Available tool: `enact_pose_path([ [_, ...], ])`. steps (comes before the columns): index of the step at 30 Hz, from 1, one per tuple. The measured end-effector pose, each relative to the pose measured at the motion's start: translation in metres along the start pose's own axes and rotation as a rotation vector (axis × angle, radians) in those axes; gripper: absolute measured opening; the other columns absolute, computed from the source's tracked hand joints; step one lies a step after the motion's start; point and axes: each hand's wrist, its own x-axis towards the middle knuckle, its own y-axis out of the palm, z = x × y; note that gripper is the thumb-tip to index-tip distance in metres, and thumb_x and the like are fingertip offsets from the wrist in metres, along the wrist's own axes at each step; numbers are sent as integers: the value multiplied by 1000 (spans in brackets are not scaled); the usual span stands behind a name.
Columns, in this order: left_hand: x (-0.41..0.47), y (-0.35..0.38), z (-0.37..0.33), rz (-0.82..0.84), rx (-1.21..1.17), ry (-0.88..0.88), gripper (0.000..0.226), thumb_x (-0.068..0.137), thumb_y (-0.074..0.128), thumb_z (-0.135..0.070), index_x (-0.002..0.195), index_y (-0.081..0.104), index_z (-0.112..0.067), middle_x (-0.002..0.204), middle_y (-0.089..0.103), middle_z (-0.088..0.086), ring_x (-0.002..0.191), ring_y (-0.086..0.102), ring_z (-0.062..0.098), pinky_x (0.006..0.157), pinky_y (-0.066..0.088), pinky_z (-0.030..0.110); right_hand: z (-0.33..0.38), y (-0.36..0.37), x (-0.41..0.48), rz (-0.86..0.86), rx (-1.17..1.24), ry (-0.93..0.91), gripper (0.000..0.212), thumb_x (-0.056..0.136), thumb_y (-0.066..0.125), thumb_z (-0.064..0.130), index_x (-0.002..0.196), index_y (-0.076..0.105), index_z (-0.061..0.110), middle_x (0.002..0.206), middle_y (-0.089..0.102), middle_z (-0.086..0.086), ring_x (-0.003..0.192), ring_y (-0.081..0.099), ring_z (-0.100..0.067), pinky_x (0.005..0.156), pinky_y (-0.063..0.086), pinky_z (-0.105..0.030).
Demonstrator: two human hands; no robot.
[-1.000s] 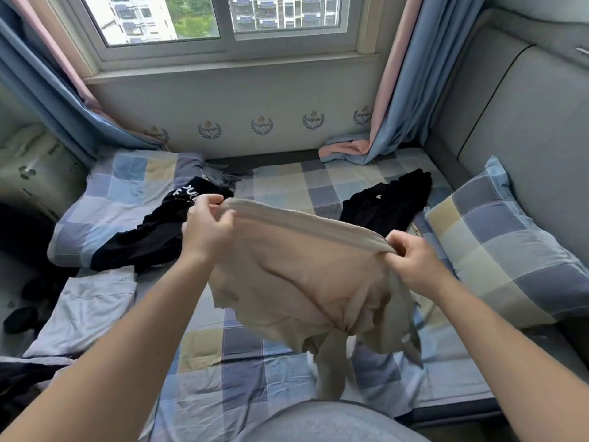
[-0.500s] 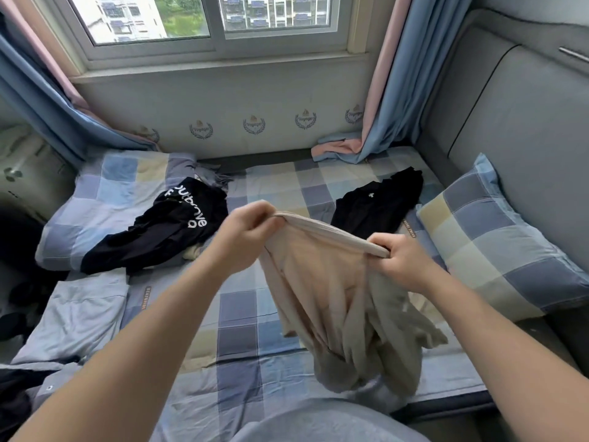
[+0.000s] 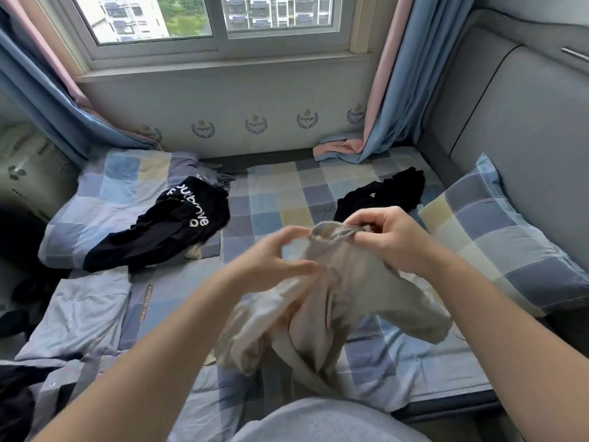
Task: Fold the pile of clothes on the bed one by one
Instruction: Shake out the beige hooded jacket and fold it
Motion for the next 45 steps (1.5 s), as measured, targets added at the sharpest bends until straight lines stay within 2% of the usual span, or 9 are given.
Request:
enact_pose_path([
  [4, 8, 28, 0, 39, -308, 68, 24, 85, 72, -2, 85, 64, -24, 72, 54, -15, 70, 50, 6, 71, 44, 27, 11, 8, 6, 66, -46, -48, 15, 91, 66, -3, 93, 75, 9, 70, 62, 4, 60, 48, -2, 58, 38, -13],
  [9, 4, 21, 9, -312, -274, 49, 11, 80, 64, -24, 82, 64, -13, 67, 50, -9, 63, 43, 11, 59, 33, 28, -17, -4, 0, 39, -392, 90, 17, 90, 63, 11, 94, 68, 27, 75, 62, 9, 65, 53, -9, 63, 44, -24],
  [14, 0, 17, 17, -391, -453, -208, 18, 96, 54, -9, 101, 69, -18, 94, 72, 11, 82, 67, 25, 67, 56, 43, -52, -1, -8, -375, -547, 154, 22, 89, 65, 17, 109, 67, 25, 113, 60, 3, 105, 56, -20, 96, 45, -43],
  [17, -1, 24, 13, -416, -598, -226, 18, 99, 53, -2, 102, 66, -14, 96, 70, 9, 84, 69, 23, 65, 61, 40, -50, 15, -12, -409, -233, 282, 15, 96, 64, 29, 98, 65, 14, 104, 68, -9, 82, 64, -19, 74, 53, -34],
  [19, -2, 34, 11, -343, -629, -177, 19, 96, 56, 3, 102, 64, -14, 93, 69, 8, 80, 69, 18, 62, 59, 35, -42, 34, -11, -218, 145, 599, 46, 98, 53, 53, 95, 65, 8, 95, 74, -15, 66, 68, -23, 57, 53, -31],
  [23, -2, 51, 12, -135, -479, -32, 24, 71, 66, -2, 95, 62, -2, 82, 59, 6, 76, 56, 15, 68, 48, 30, -39, 54, -6, 0, 508, 881, 78, 89, 46, 75, 111, 68, 4, 101, 76, -17, 78, 74, -28, 58, 58, -32],
  [29, -14, 68, 20, 51, -429, 32, 24, 69, 75, -7, 90, 63, -2, 81, 56, -4, 74, 52, 12, 69, 44, 31, -56, 68, -3, 17, 488, 824, 40, 93, 65, 27, 123, 67, 0, 96, 72, -10, 79, 69, -22, 73, 59, -35],
  [36, -14, 73, 37, 51, -120, 79, 30, 70, 81, -24, 98, 73, -22, 111, 61, -8, 105, 62, 14, 93, 53, 39, -60, 71, -7, 171, 403, 764, 30, 94, 69, 30, 112, 71, 6, 102, 76, -16, 83, 73, -27, 75, 62, -40],
  [45, -19, 82, 45, -120, -387, -176, 51, 65, 79, -38, 85, 58, 4, 71, 51, -3, 67, 46, 11, 64, 39, 26, -76, 81, -10, -288, 581, 707, 10, 93, 55, -3, 89, 64, -1, 88, 72, -23, 79, 72, -30, 69, 62, -42],
])
